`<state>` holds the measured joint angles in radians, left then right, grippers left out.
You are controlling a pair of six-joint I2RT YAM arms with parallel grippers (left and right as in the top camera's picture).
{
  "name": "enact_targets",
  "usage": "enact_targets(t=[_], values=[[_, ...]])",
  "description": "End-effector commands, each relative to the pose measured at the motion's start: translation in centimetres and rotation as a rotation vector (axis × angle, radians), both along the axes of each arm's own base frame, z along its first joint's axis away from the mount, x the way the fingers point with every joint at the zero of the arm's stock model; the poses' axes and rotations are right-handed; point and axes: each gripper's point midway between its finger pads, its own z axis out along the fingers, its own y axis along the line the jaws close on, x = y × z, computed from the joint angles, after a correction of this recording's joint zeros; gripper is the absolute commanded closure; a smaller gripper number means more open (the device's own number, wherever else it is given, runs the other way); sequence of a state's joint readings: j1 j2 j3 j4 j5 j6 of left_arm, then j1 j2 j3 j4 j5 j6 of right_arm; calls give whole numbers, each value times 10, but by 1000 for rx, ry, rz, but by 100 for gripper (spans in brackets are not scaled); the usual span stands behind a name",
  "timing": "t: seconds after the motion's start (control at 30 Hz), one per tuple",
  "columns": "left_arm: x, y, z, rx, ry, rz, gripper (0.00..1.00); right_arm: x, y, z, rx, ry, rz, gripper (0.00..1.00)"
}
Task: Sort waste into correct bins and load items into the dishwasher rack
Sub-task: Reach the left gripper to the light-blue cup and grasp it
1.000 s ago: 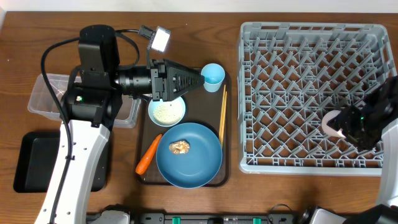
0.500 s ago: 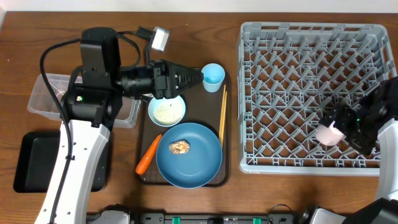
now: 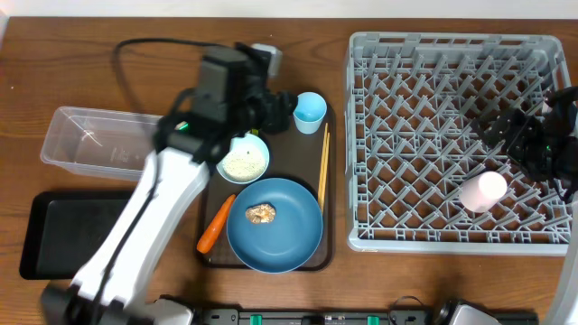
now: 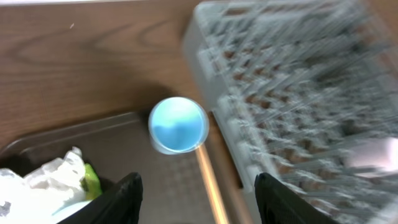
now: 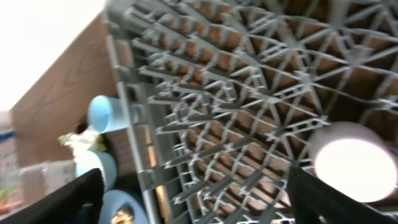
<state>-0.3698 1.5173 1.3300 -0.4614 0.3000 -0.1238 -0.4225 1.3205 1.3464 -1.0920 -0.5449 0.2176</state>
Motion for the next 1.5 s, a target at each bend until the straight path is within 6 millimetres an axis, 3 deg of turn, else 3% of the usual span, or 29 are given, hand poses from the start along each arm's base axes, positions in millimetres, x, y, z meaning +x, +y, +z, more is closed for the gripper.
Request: enact_targets(t=[0.0, 0.17, 0.43, 0.7, 0.87, 0.9, 1.0, 1.1, 1.3, 1.47], values=[[30, 12, -49, 128, 31, 77, 41, 1, 23, 11, 25, -54, 118, 19], [57, -1, -97, 117, 68, 95, 43, -1, 40, 5, -9, -28, 179, 18], [64, -3, -155, 143, 162, 107, 46, -1, 56, -4, -115, 10, 229, 17], [52, 1, -178, 169, 247, 113, 65, -2, 58, -6, -126, 20, 232, 16], [55, 0, -179, 164, 238, 113, 68, -2, 58, -6, -126, 20, 232, 16], [57, -1, -180, 162, 233, 113, 70, -2, 57, -6, -129, 21, 230, 15], [58, -1, -179, 152, 233, 123, 92, -2, 52, -8, -155, 30, 216, 12], [54, -11, -170, 99, 241, 87, 94, -2, 49, -9, -170, 35, 208, 7], [48, -18, -135, -6, 227, 28, 94, -2, 49, -9, -170, 35, 208, 6], [36, -1, -82, -103, 211, 12, 94, -2, 45, -10, -209, 33, 221, 1]])
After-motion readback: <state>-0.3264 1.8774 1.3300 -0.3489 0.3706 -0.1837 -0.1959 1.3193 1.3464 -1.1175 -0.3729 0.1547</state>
